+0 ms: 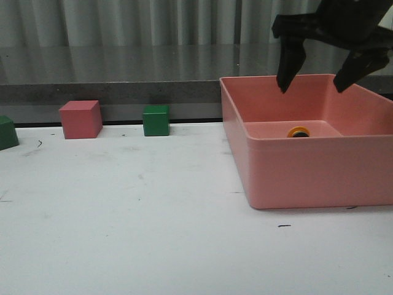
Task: Place and stand button with both arms
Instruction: 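Lower the right gripper into the pink bin and grasp the yellow button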
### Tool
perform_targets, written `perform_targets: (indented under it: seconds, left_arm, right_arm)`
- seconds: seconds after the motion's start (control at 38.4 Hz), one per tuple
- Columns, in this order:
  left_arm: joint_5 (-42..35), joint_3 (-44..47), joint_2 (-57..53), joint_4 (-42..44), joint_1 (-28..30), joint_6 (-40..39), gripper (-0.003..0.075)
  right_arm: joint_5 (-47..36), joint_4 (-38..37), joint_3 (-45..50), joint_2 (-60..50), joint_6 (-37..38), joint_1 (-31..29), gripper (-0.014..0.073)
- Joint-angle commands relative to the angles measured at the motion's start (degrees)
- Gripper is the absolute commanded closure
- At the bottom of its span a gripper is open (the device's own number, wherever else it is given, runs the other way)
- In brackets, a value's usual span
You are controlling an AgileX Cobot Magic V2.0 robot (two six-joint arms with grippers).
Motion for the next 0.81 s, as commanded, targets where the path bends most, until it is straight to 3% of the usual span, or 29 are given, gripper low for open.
perform_targets:
  seconds: [0.0, 0.16, 0.55, 0.62, 0.78]
  left_arm:
    - [-4.6, -2.2, 0.7, -0.5, 0.0, -0.6, 0.0041]
    - [-4.6, -2.2, 0.7, -0.5, 0.0, -0.6, 0.0041]
    - [-4.6, -2.2, 0.7, -0.5, 0.0, -0.6, 0.0041]
    - [-4.6, -2.2, 0.7, -0.5, 0.0, -0.6, 0.0041]
    - [-4.6, -2.2, 0.7, -0.5, 0.0, -0.6, 0.0041]
  right_arm:
    - [3.0, -0.9, -6.2, 2.7, 2.0, -1.0, -0.0049]
    - [7.0, -0.9, -11.3, 9.7, 3.5, -2.4, -0.0049]
    - [5.2, -0.9, -12.2, 16.2, 3.5, -2.9, -0.0041]
    - [5.2, -0.9, -12.2, 16.3, 3.5, -2.9, 0.0013]
    - [5.2, -0.9, -12.2, 16.3, 3.5, -2.9, 0.0209]
